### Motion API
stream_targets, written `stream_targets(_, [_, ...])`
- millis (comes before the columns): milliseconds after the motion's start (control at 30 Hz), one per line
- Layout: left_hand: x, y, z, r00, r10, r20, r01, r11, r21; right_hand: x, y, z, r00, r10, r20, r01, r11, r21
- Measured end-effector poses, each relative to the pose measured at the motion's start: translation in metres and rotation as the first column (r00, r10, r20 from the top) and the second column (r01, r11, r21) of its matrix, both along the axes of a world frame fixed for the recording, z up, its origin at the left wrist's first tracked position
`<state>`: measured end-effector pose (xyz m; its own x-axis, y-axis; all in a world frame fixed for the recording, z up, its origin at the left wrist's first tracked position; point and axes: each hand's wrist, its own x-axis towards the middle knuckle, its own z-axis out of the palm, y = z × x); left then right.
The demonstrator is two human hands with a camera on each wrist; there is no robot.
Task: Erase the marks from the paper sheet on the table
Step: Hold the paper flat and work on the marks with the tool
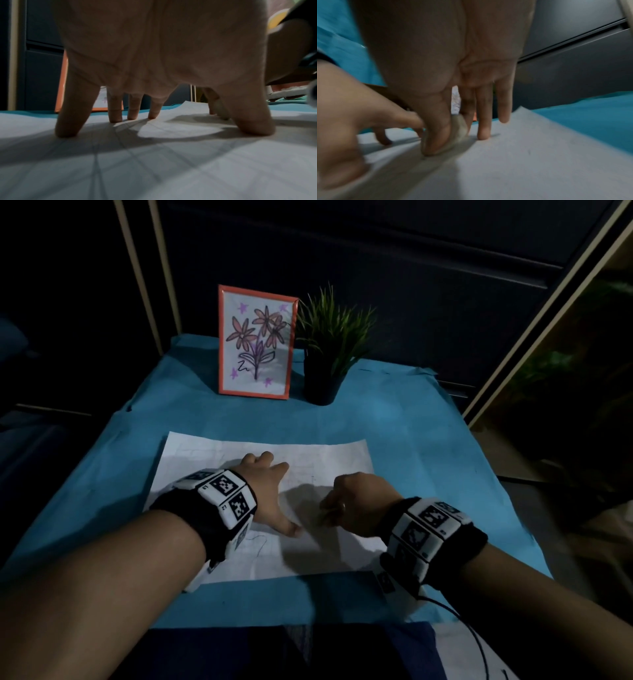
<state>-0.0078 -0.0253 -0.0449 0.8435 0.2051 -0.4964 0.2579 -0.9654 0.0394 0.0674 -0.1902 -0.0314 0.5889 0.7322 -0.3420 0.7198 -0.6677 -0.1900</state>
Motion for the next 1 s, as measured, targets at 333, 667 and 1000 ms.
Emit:
stream_targets(333, [0.001,0.001,-0.001,1.000,-0.001,-0.006,0.001,1.000,0.008,-0.004,-0.005,-0.003,0.999,0.002,-0.032,-0.002,1.000,-0.008])
stream_targets(667, [0.000,0.000,-0.002,1.000,-0.003,-0.009,0.003,1.000,0.012,-0.007,-0.005,-0.003,1.000,-0.016,-0.014,0.016,1.000,-0.015])
stream_targets(1000, [-0.002,0.002,-0.005,0.999,-0.001,0.042,0.002,0.999,-0.044,-0.012,-0.002,-0.003,1.000,0.006,0.003,-0.006,1.000,-0.015])
